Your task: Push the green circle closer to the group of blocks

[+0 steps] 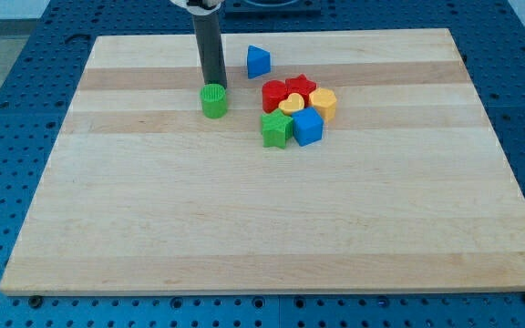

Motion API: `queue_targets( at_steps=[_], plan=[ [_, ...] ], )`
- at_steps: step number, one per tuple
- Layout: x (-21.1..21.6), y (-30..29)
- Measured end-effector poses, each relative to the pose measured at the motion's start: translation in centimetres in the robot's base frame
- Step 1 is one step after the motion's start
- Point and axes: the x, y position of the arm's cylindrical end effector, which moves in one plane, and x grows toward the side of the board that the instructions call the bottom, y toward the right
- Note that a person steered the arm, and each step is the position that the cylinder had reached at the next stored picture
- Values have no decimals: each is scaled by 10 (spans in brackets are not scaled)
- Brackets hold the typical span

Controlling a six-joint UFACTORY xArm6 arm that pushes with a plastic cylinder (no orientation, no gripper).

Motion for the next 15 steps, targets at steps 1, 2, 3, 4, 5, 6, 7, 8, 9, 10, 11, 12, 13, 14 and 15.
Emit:
queue_targets(
  at_steps=[1, 2, 3, 4, 5, 6, 7, 8, 9, 10, 11, 12, 13, 14, 15],
  plan=[
    [7, -9],
    [-7, -22],
    [-20, -46],
    [-10, -81],
    [28, -90],
    [55, -77],
    [65, -54],
    [62, -72],
    [37, -91],
    [22, -72],
    [35, -37],
    [55, -12],
    [59, -9],
    [60, -4],
    [60, 30]
  ],
)
